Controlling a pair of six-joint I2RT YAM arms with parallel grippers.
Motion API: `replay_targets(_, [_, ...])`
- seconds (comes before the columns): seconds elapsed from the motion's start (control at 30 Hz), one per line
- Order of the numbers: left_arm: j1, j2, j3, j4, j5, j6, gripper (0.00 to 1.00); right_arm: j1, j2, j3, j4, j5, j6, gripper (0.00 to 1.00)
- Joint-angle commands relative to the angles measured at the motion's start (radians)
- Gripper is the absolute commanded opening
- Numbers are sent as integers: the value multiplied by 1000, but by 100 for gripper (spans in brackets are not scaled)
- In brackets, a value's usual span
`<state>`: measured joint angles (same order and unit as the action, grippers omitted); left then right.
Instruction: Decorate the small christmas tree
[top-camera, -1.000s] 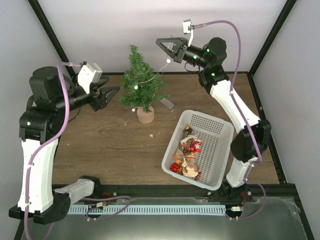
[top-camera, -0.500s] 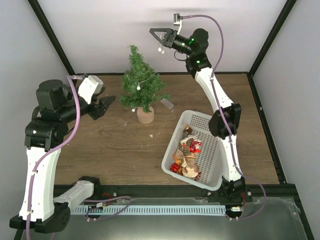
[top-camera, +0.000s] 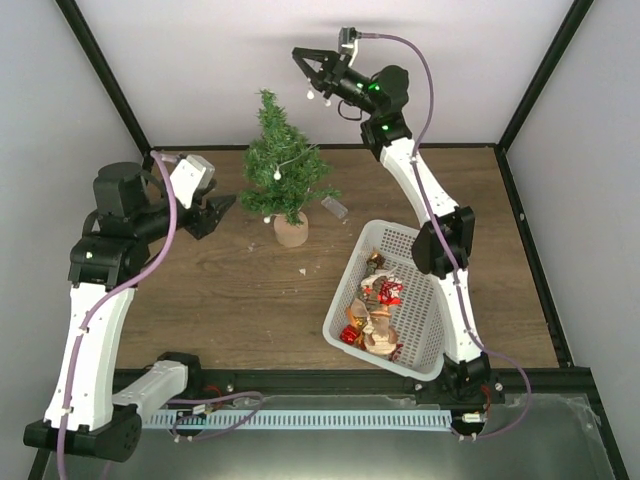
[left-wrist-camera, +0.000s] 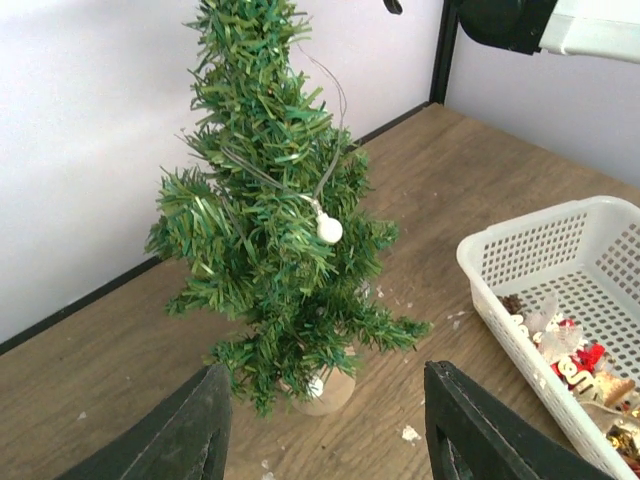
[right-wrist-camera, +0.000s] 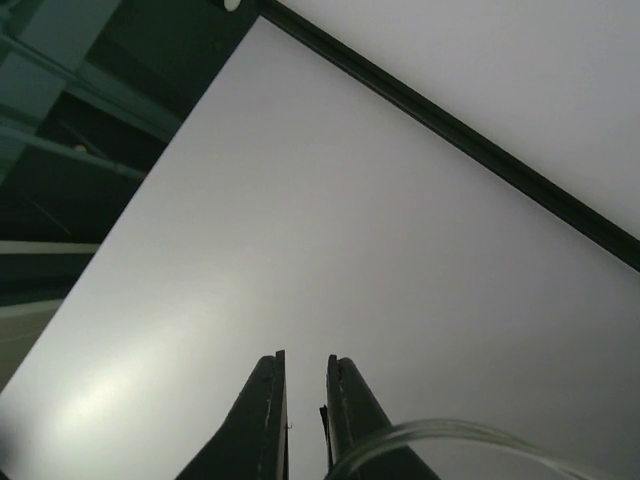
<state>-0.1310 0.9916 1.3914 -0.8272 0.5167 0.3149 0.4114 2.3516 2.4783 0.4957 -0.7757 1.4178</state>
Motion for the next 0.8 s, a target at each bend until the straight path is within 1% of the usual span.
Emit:
replay_targets(0.0, [5,10,1,62,6,-14,53,22,12,66,41,70,129,7])
replay_targets(0.13, [5,14,-19,91,9,-25,53,46,3,75,41,112,154,8])
replay_targets(0.23, [7,41,0,120,19,-46,53,57,-1,78,40,130,167,9])
replay_targets(0.4, [8,125,109,152,120,-110,51,80,-5,79,43,126,188,9])
replay_targets(0.53, [7,209,209,163,151,-133,48,92,-37,69,-4,94,126,5])
replay_targets(0.63, [4,259,258,157,181,-141,48,93,-79,28,-11,92,79,7])
replay_targets(0.77, [-15,303,308,189,186,-170,51,94,-71,40,14,95,110,8])
